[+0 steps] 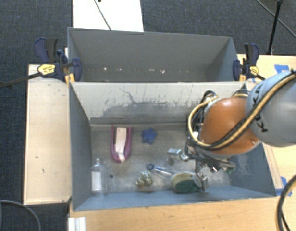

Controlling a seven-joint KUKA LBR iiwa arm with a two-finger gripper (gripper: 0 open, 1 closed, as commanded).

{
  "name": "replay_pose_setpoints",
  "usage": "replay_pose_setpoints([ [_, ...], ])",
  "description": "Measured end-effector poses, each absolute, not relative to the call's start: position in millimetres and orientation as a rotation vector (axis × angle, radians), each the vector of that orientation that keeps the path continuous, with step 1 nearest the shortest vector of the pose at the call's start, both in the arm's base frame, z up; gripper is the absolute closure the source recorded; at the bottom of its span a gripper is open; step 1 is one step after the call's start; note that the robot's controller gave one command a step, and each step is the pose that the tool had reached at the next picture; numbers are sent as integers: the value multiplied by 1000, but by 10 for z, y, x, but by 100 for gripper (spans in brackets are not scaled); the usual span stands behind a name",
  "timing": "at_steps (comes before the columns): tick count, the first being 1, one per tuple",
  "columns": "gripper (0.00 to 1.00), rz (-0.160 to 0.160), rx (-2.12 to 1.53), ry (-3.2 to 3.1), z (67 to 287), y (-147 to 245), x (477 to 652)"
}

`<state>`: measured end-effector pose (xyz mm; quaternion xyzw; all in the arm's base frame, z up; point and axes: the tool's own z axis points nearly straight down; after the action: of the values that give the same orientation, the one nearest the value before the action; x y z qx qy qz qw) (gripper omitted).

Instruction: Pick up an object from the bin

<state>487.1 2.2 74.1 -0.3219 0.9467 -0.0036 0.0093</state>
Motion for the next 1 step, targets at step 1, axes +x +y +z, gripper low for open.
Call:
replay_pose_setpoints([
  [1,100,-3,-1011,2971,713,22,4824],
])
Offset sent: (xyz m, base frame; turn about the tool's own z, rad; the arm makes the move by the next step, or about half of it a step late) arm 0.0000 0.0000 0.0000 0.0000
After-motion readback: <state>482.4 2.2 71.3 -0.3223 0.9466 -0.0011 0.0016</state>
